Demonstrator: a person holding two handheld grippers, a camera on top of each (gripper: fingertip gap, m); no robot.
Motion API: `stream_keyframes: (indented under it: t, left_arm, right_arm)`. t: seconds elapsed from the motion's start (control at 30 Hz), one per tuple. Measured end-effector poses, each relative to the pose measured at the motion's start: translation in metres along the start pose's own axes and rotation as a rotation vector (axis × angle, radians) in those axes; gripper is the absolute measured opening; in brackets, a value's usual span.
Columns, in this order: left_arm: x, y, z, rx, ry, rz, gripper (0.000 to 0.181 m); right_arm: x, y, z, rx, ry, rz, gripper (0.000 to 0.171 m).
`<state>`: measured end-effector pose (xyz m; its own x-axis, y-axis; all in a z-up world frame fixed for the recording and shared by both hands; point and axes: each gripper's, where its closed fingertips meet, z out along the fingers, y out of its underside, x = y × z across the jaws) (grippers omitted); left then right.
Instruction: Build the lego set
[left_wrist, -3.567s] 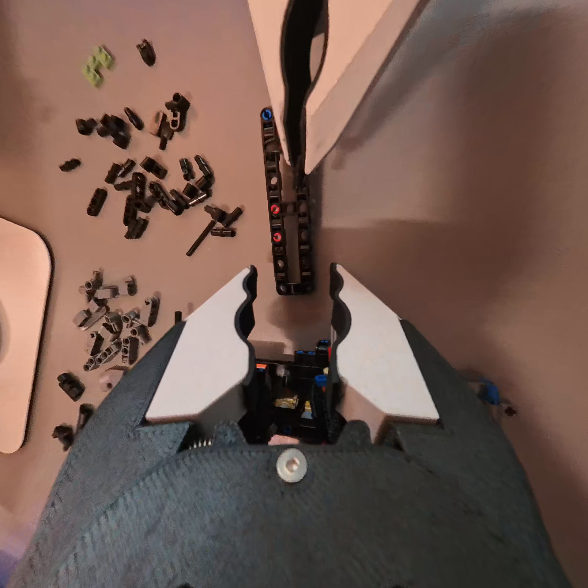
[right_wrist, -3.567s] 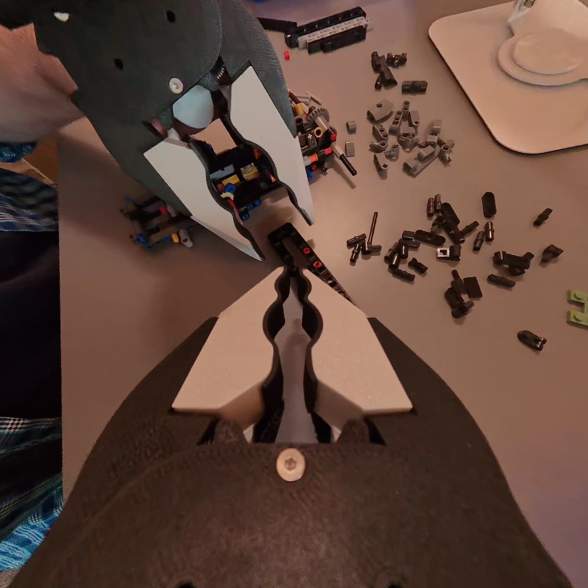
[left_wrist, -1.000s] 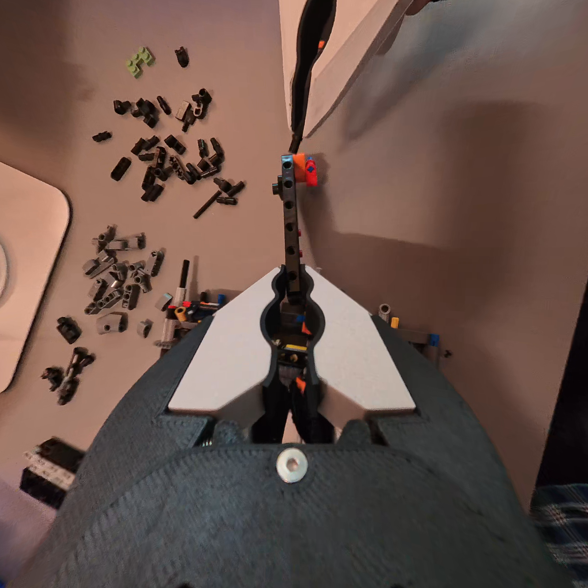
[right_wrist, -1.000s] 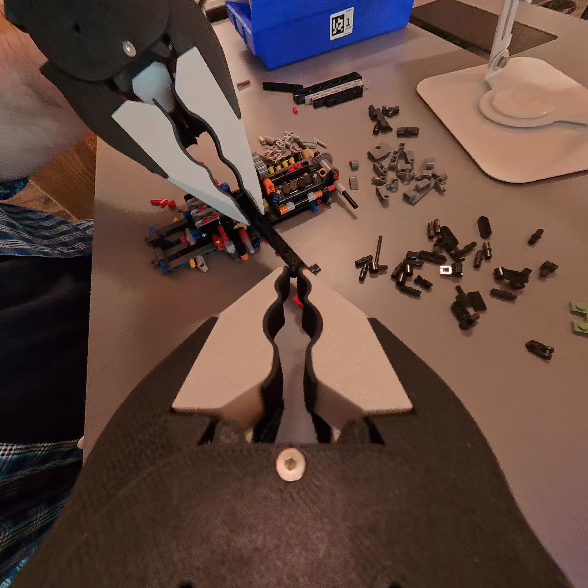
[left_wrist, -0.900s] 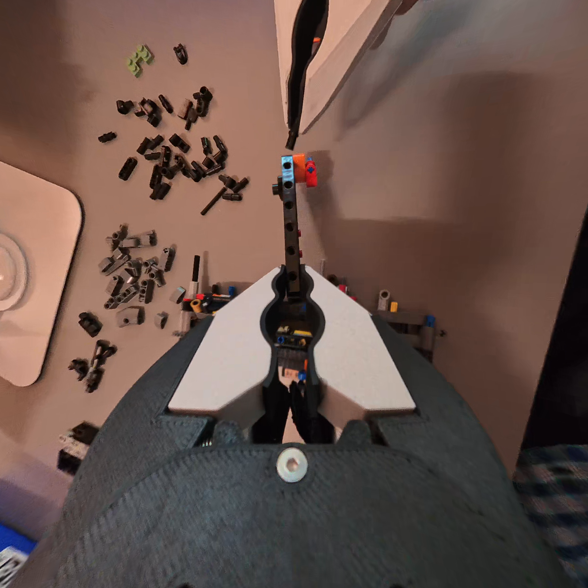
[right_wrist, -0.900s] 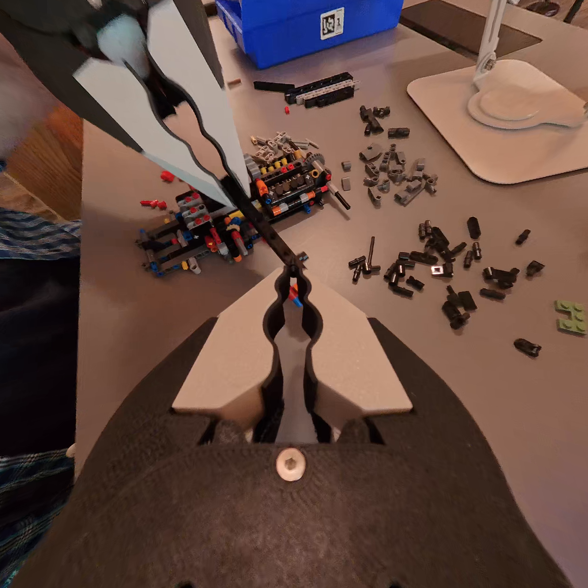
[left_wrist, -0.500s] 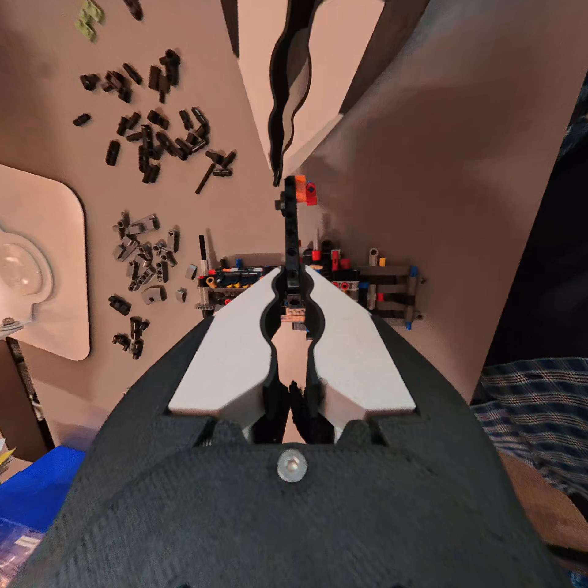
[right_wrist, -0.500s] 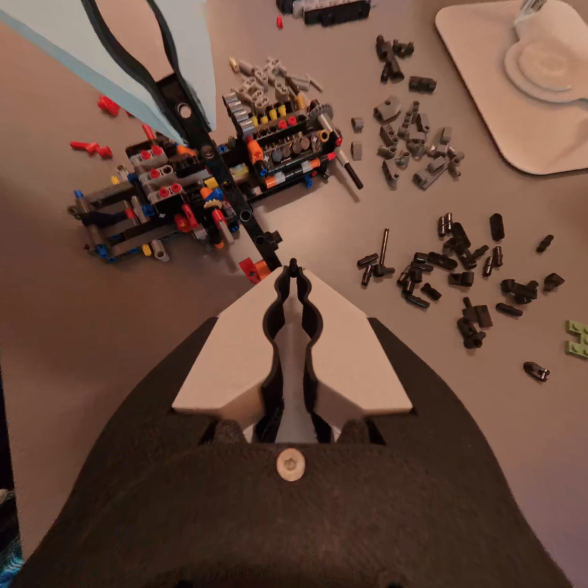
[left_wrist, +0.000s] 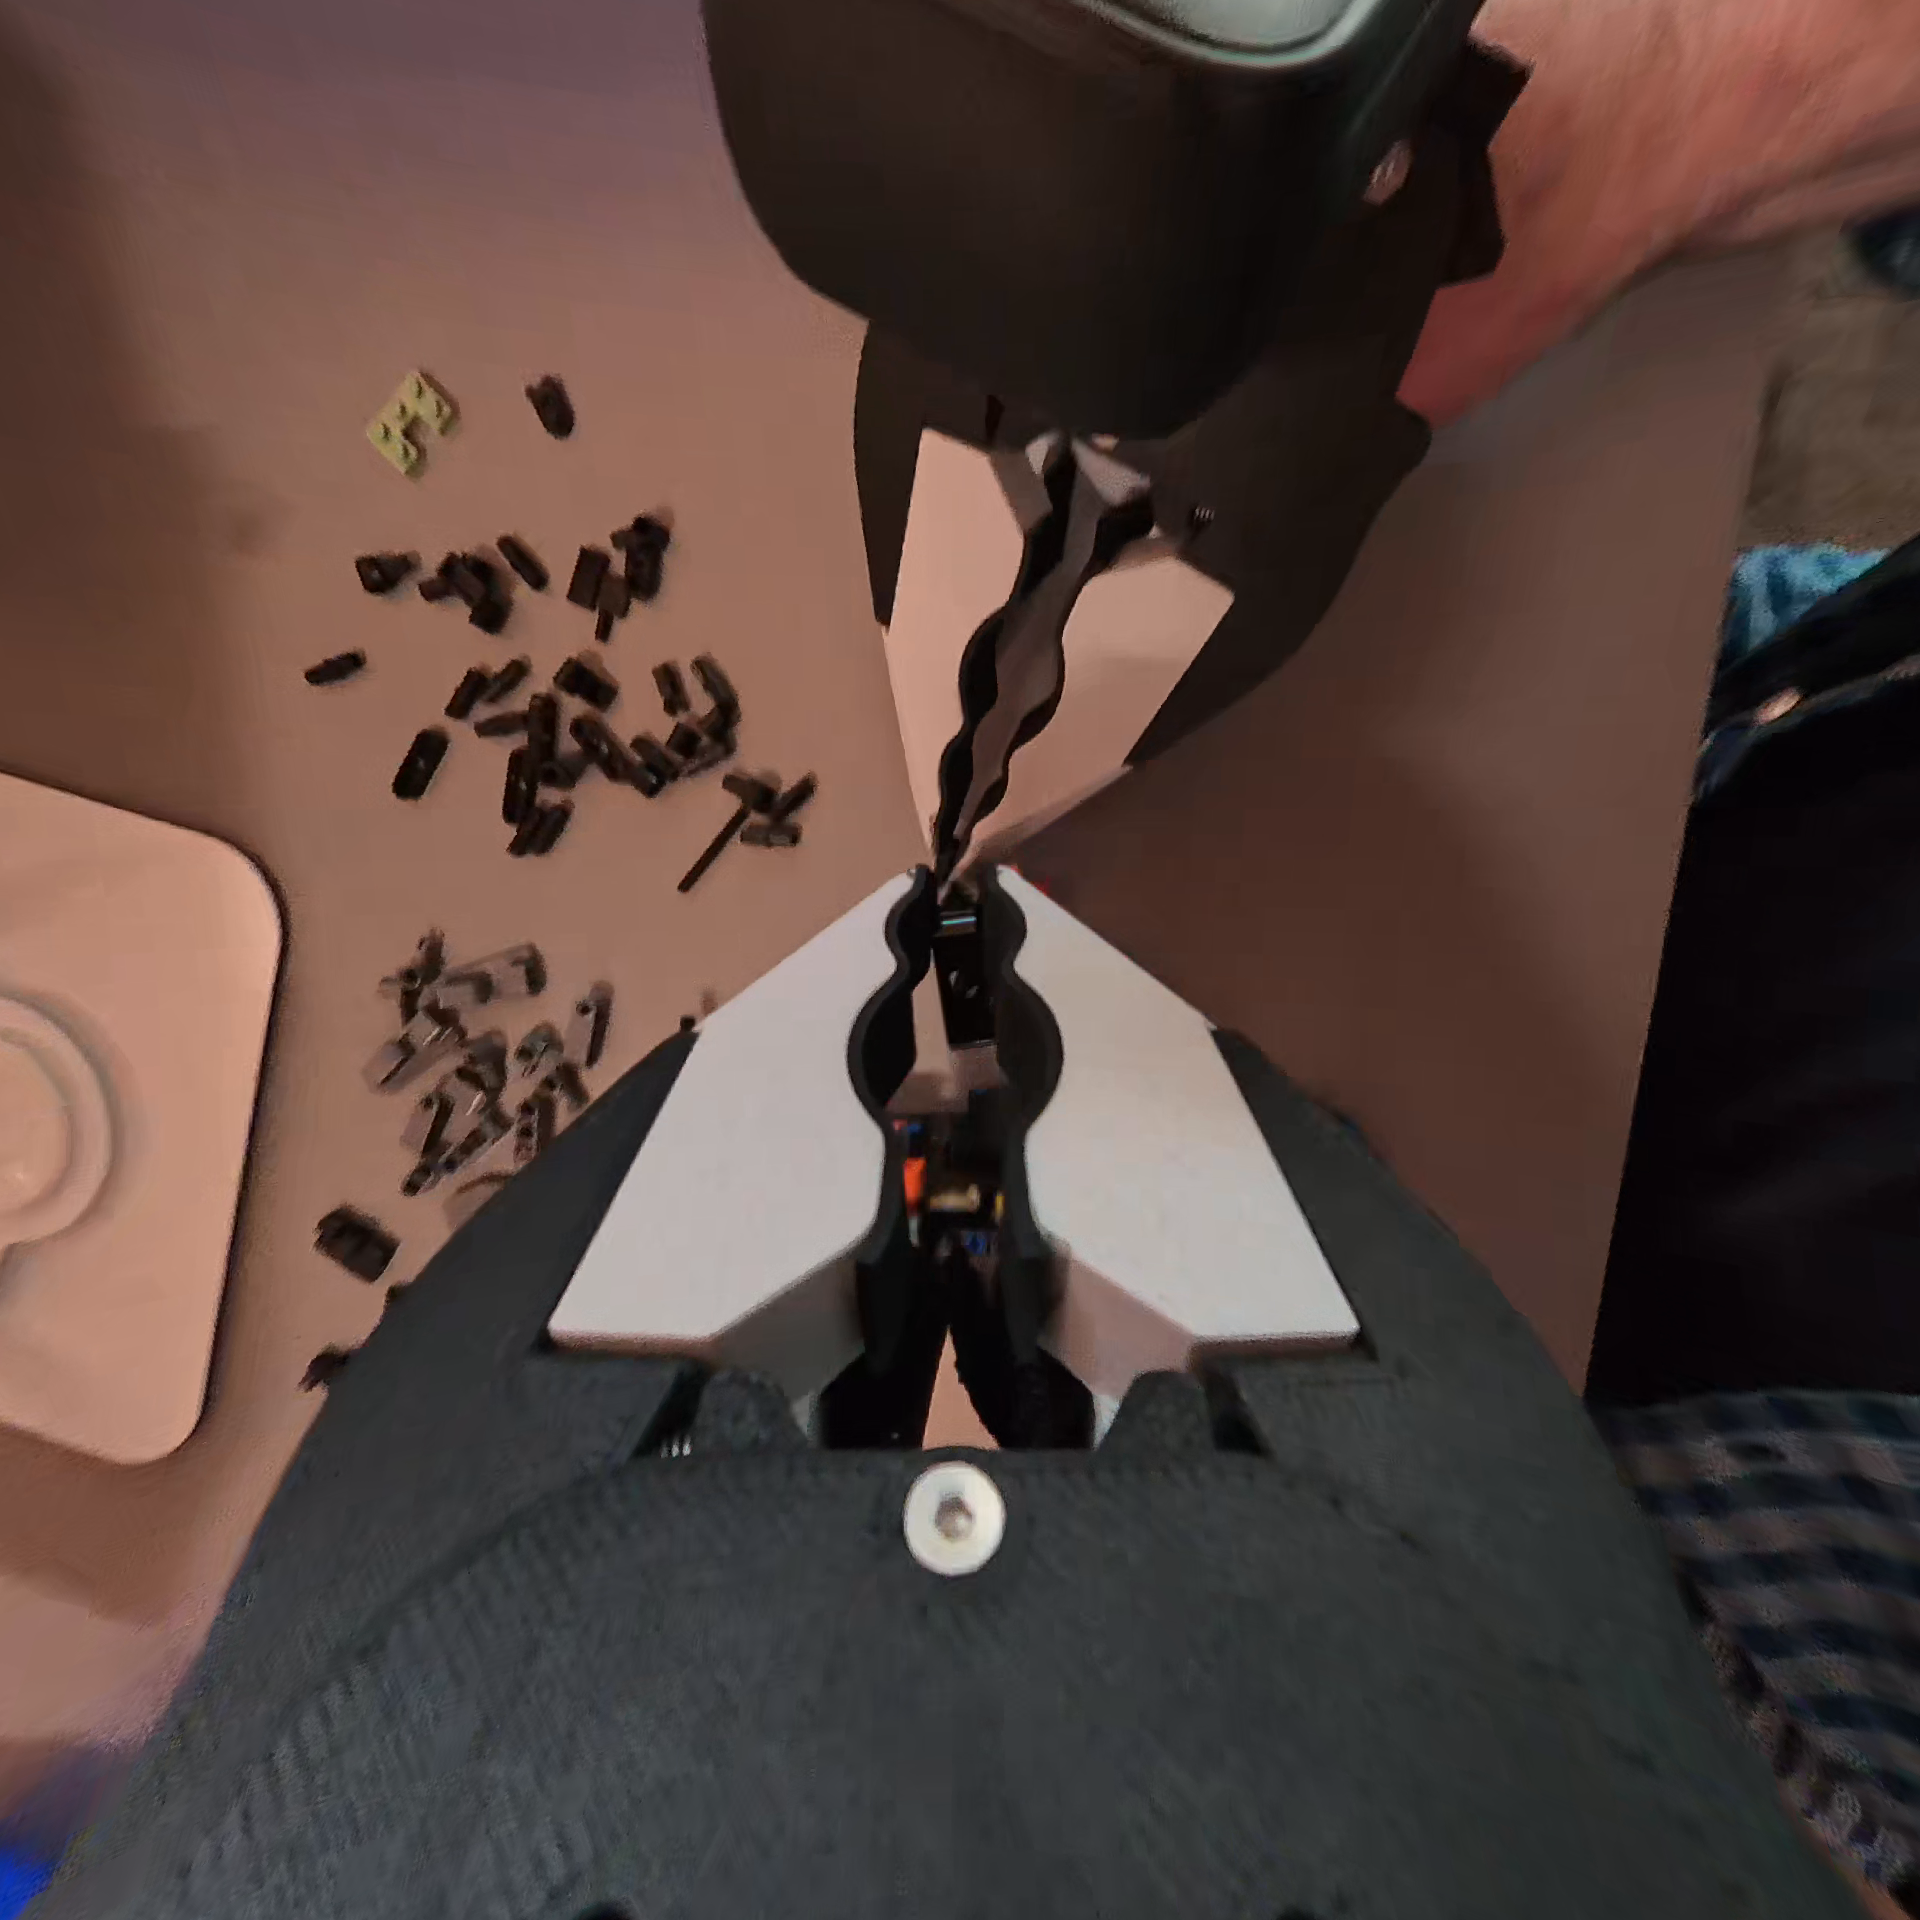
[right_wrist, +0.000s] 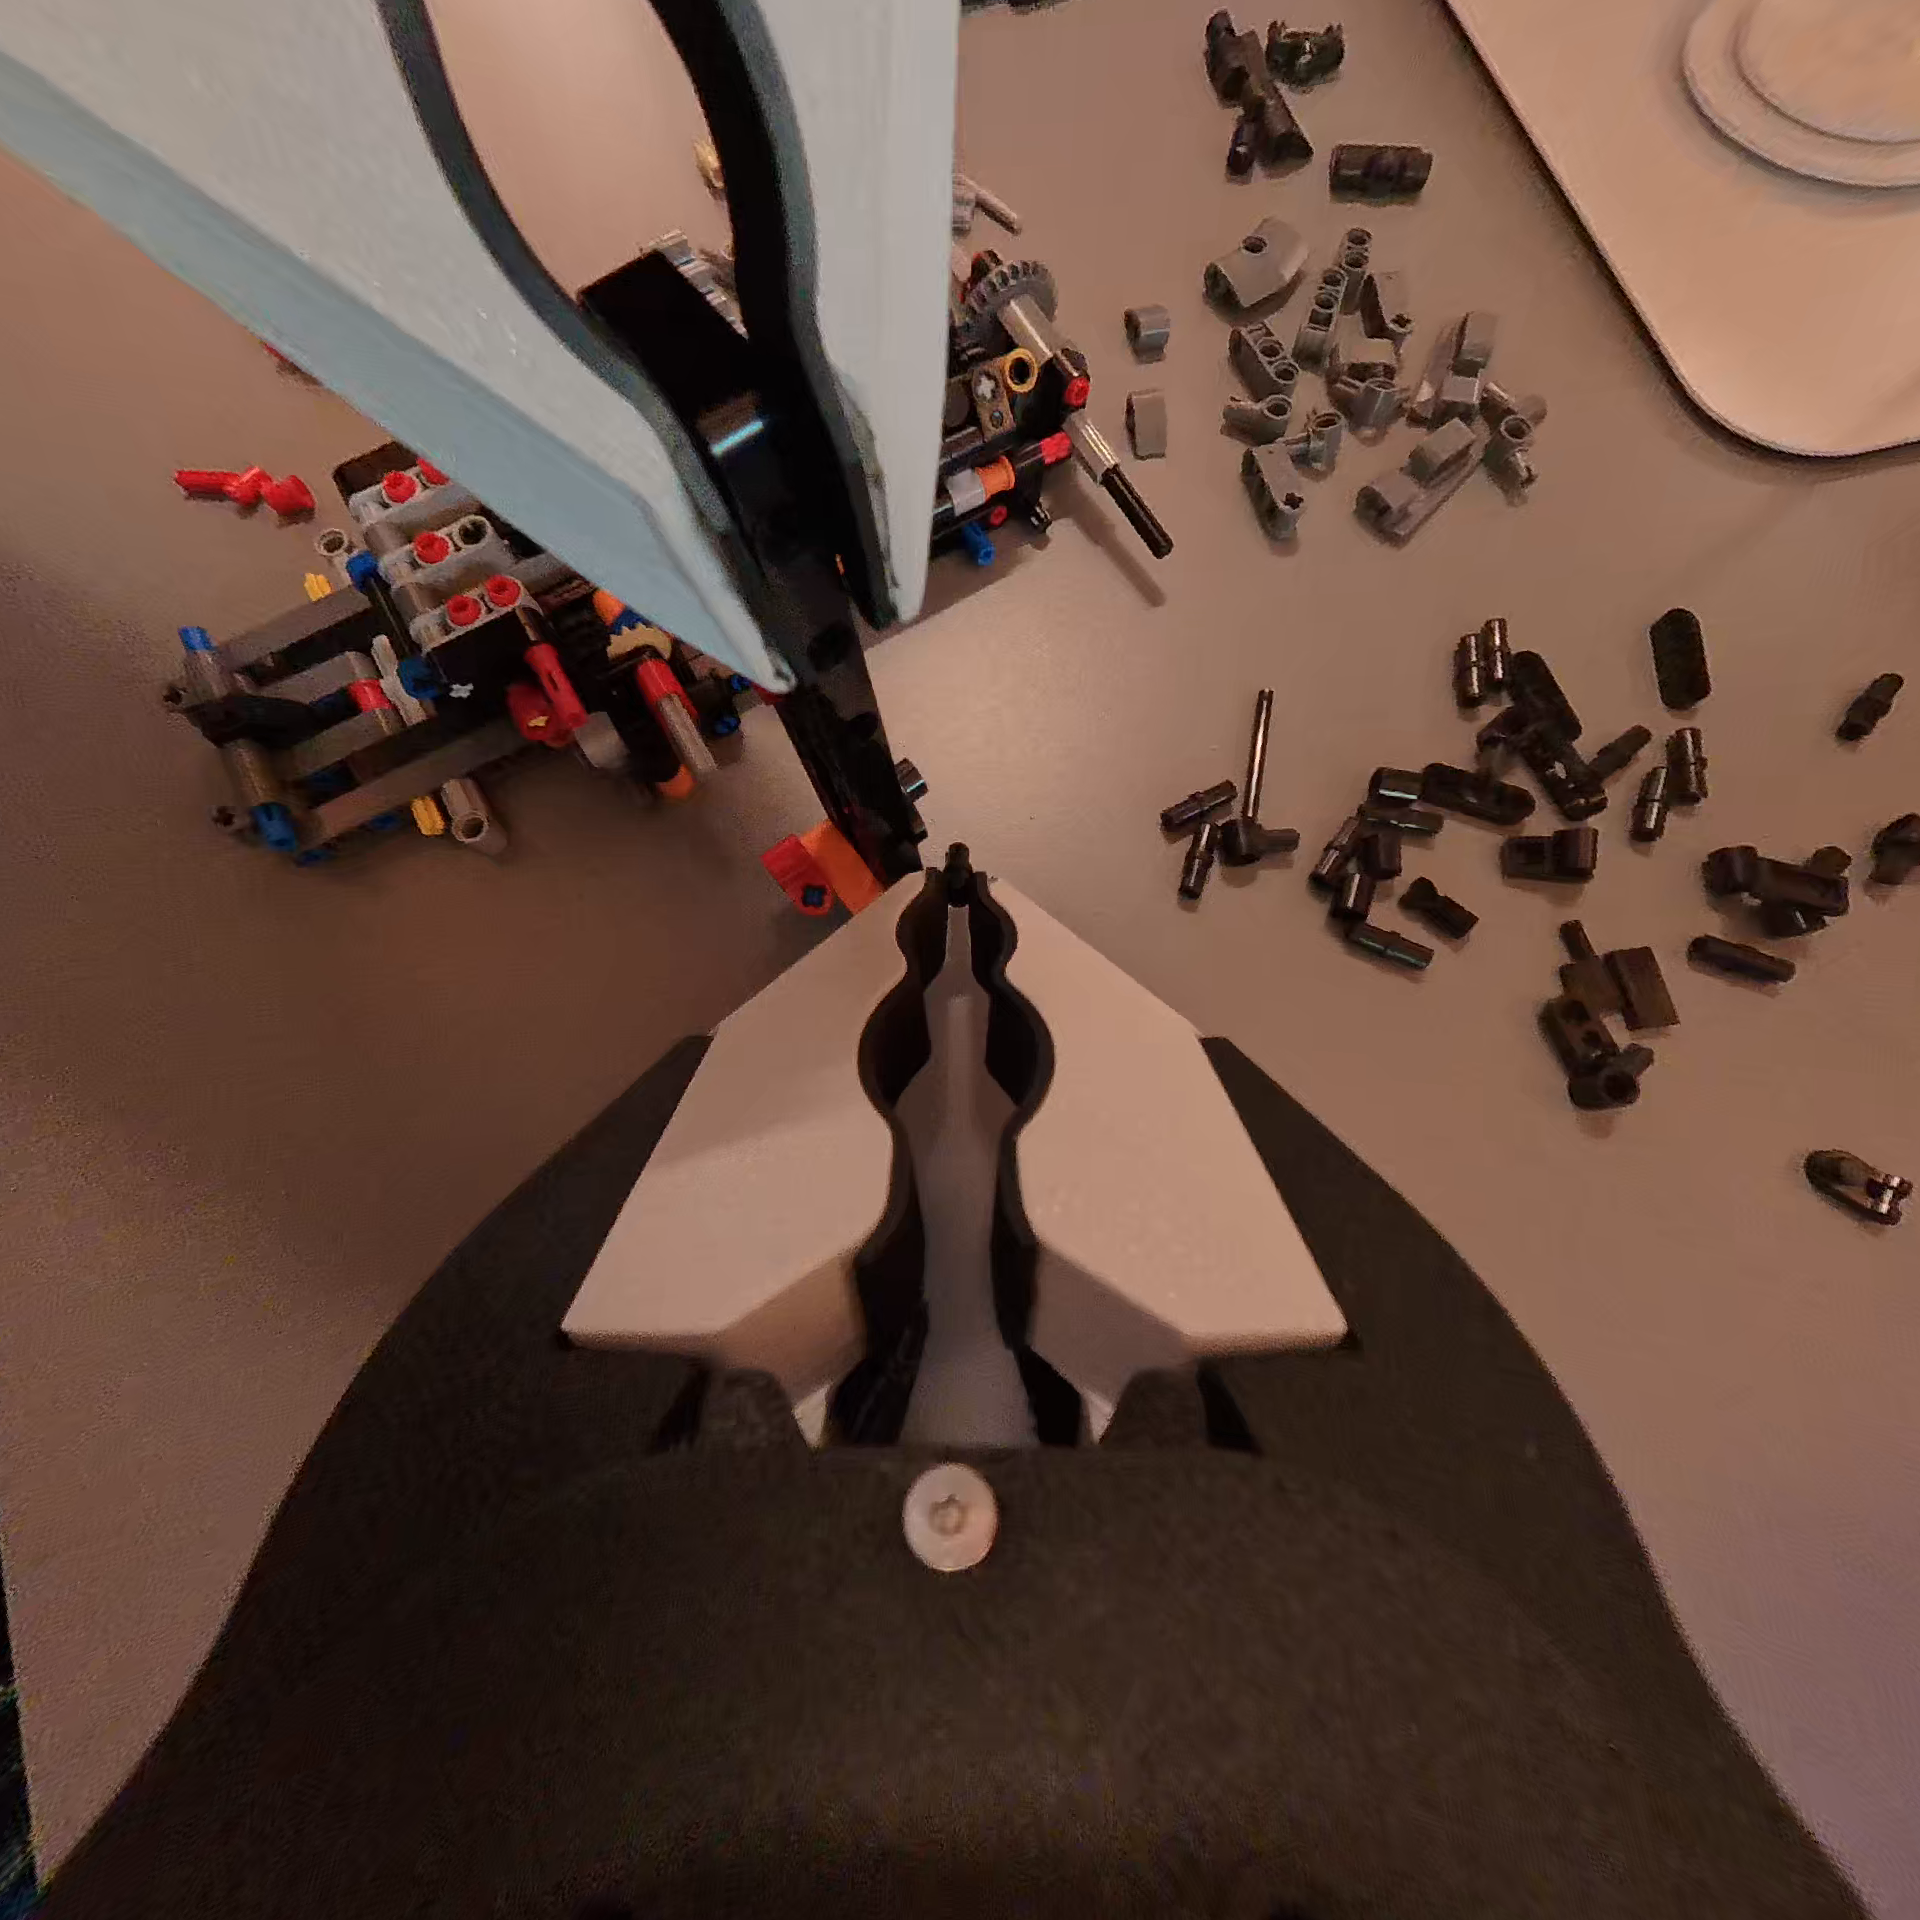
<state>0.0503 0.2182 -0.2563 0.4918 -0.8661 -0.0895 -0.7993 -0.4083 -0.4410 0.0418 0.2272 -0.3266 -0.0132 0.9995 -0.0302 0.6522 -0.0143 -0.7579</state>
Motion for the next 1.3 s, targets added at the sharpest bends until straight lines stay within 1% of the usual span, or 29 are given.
stream_keyframes:
  t: [0.03,0.17,0.23,0.4,0.53,0.6,0.7,0.87,0.97,1.07,1.23,1.3]
  left_arm:
    - [0.000,-0.004,0.002,0.032,0.008,-0.013,0.007]
    - [-0.005,-0.014,0.009,0.107,0.029,-0.054,0.007]
    - [-0.005,-0.019,0.015,0.107,0.042,-0.050,0.007]
    - [-0.005,-0.029,0.034,0.065,0.036,0.004,0.006]
    - [-0.002,-0.032,0.054,0.026,0.090,0.000,0.006]
    - [0.001,-0.030,0.064,-0.001,0.132,-0.007,0.006]
    - [0.007,-0.029,0.079,-0.022,0.204,-0.018,0.006]
    - [0.005,-0.028,0.097,-0.034,0.250,-0.018,0.006]
    - [0.001,-0.026,0.095,0.002,0.247,-0.054,0.020]
    - [0.005,-0.018,0.084,0.026,0.288,-0.103,0.023]
    - [0.005,0.008,0.052,-0.004,0.231,-0.122,0.025]
    - [0.003,0.023,0.048,-0.032,0.200,-0.132,0.028]
  right_arm:
    - [0.002,0.001,0.000,-0.004,0.007,0.001,0.001]
    - [0.008,0.004,-0.002,-0.013,0.030,0.018,0.001]
    - [0.017,0.006,-0.009,-0.004,0.057,0.055,0.001]
    - [0.050,0.014,-0.046,0.014,0.197,0.134,0.001]
    - [0.068,0.030,-0.074,0.024,0.253,0.206,0.001]
    - [0.071,0.033,-0.086,0.051,0.246,0.240,0.001]
    - [0.073,0.037,-0.099,0.069,0.265,0.224,0.001]
    - [0.069,0.038,-0.101,0.095,0.243,0.222,0.001]
    - [0.065,0.038,-0.100,0.101,0.238,0.214,0.001]
    - [0.062,0.035,-0.101,0.112,0.239,0.202,0.001]
    - [0.054,0.030,-0.107,0.126,0.240,0.176,0.001]
    - [0.052,0.028,-0.108,0.134,0.238,0.171,0.001]
